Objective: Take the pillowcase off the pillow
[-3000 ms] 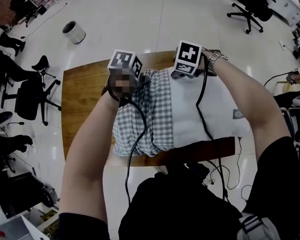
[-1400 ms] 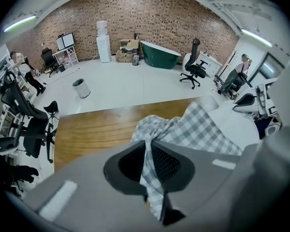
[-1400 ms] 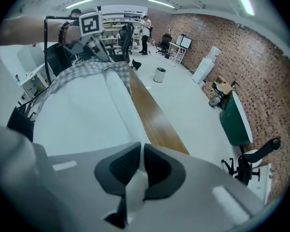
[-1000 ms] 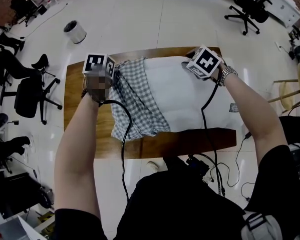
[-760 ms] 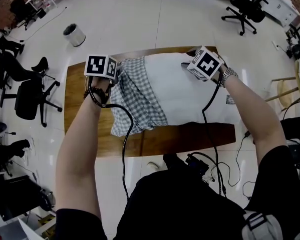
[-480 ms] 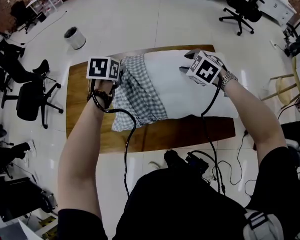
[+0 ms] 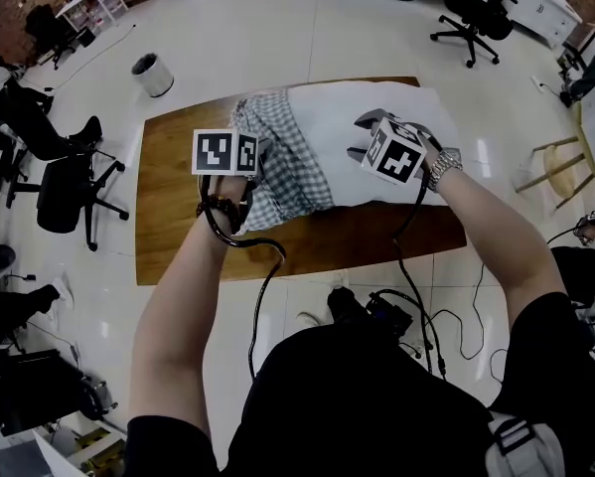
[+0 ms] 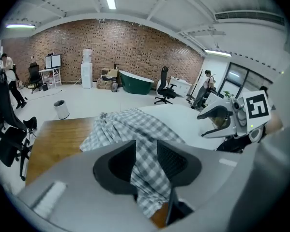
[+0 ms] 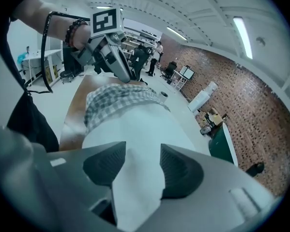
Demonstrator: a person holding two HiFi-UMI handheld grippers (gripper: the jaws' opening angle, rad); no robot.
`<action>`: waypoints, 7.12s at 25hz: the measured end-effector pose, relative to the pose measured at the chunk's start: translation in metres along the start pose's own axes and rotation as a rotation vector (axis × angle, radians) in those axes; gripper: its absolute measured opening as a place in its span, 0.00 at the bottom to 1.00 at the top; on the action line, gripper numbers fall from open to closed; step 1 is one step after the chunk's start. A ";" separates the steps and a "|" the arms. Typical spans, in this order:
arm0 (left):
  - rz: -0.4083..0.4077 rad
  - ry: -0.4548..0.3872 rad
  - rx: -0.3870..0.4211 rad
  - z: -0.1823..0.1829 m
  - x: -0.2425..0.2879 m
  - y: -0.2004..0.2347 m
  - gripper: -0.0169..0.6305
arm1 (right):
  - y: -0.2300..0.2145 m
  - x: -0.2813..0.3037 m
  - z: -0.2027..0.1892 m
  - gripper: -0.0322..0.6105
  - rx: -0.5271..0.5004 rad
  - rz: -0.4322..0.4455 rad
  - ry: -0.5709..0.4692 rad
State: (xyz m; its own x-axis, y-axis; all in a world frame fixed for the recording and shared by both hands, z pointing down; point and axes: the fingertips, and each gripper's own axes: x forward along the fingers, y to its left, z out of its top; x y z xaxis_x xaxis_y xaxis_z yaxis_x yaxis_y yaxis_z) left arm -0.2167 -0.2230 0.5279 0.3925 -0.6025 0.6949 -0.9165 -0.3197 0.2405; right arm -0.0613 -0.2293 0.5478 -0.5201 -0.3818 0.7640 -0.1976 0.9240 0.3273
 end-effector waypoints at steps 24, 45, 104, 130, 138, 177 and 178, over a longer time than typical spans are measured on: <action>-0.063 0.036 -0.353 -0.141 0.048 -0.055 0.40 | 0.101 0.057 -0.012 0.47 -0.504 -0.233 0.098; 0.034 -0.040 -0.427 -0.142 0.034 0.027 0.05 | 0.044 0.046 -0.024 0.06 -0.560 -0.432 0.142; -0.049 0.069 -0.041 0.022 0.018 0.075 0.41 | -0.011 0.034 0.070 0.56 -0.046 0.185 0.014; -0.002 0.366 -0.119 0.080 0.167 0.179 0.04 | -0.082 0.095 0.057 0.15 -0.031 0.478 0.047; 0.069 0.356 -0.112 0.064 0.129 0.228 0.04 | -0.085 0.077 0.043 0.14 -0.022 0.423 0.103; 0.166 -0.010 0.056 -0.060 -0.085 0.167 0.19 | 0.050 -0.024 0.083 0.20 0.122 -0.094 -0.137; 0.146 -0.033 0.072 -0.059 -0.092 0.150 0.19 | 0.058 -0.032 0.090 0.16 0.130 -0.111 -0.160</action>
State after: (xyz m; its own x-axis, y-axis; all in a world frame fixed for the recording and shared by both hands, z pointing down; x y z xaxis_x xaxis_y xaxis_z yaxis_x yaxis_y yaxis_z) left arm -0.3951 -0.1725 0.5406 0.2593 -0.6695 0.6961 -0.9565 -0.2779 0.0890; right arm -0.1309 -0.1620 0.4922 -0.6121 -0.4831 0.6260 -0.3609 0.8751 0.3224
